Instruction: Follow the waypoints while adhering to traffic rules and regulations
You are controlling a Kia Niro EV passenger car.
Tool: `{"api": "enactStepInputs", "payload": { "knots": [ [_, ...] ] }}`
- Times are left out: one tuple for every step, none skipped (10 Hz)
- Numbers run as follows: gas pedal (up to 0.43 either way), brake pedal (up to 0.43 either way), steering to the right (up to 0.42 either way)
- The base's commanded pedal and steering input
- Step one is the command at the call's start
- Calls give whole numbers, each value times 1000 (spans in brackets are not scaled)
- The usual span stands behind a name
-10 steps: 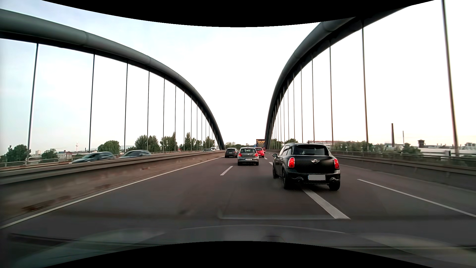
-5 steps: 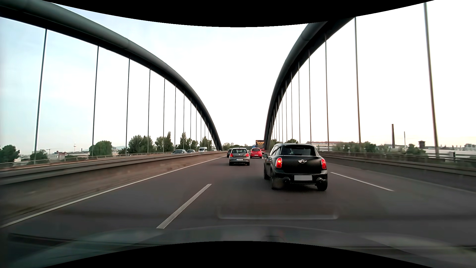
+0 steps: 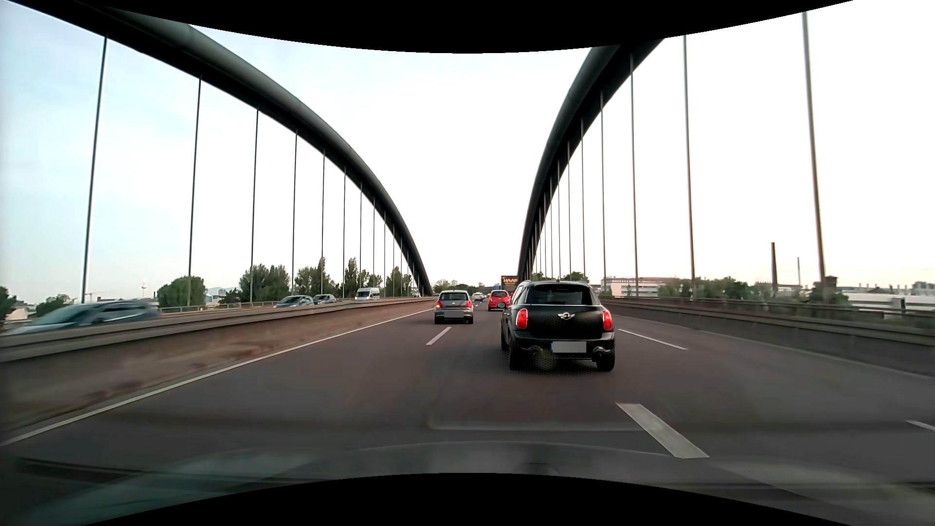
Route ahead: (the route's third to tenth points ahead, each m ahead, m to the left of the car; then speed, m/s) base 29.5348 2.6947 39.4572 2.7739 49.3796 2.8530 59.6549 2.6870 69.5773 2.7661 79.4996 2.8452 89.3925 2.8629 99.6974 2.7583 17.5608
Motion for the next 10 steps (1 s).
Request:
{"api": "enactStepInputs", "payload": {
  "knots": [
    [79,0,-5],
    [87,0,-5],
    [98,0,-4],
    [118,0,-3],
    [130,0,-3],
    [138,0,-3],
    [150,0,-3],
    [157,0,-2],
    [169,0,-1],
    [177,0,-1]
  ]
}}
